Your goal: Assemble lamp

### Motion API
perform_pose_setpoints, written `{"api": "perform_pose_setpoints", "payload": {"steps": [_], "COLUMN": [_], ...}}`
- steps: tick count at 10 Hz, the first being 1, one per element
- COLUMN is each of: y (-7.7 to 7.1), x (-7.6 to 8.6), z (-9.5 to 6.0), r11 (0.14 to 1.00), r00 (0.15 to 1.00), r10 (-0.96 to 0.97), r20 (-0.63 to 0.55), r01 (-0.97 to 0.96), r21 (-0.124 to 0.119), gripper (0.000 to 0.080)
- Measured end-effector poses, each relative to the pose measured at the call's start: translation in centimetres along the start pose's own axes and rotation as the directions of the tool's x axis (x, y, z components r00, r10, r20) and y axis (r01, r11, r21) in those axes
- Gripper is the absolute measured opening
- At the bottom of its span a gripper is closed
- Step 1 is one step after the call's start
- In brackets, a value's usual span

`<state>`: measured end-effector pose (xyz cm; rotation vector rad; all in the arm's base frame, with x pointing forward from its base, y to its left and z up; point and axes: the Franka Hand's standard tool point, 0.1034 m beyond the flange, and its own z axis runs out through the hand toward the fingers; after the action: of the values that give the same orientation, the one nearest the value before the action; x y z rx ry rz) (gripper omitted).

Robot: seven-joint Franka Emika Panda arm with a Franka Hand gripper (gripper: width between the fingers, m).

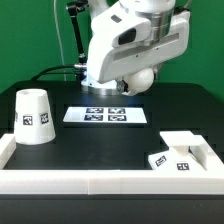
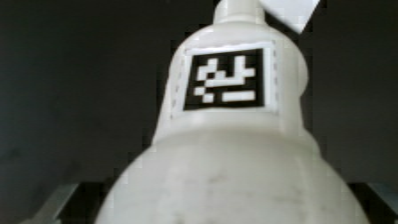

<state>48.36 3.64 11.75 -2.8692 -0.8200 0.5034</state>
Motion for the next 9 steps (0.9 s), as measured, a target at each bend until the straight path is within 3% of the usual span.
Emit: {"api": "perform_pose_setpoints", "payload": {"steps": [1, 4, 8, 9], "y": [0.5, 1.4, 3.3, 4.0], "x": [0.6, 0.2, 1.6, 1.8], "z": [-0.2, 0.0, -3.5, -4.3], "r11": [1.0, 0.999, 0.997, 0.993], "r00": [0.997, 0.973, 0.911, 0.879], "r10": [-0.002, 0.007, 0.017, -0.003], "r20": [-0.076, -0.231, -0.411, -0.478], "r01": [0.001, -0.018, -0.048, -0.053], "r21": [-0.012, -0.046, -0.063, -0.104], "gripper": [0.0574, 0.0574, 0.0574, 0.0574]}}
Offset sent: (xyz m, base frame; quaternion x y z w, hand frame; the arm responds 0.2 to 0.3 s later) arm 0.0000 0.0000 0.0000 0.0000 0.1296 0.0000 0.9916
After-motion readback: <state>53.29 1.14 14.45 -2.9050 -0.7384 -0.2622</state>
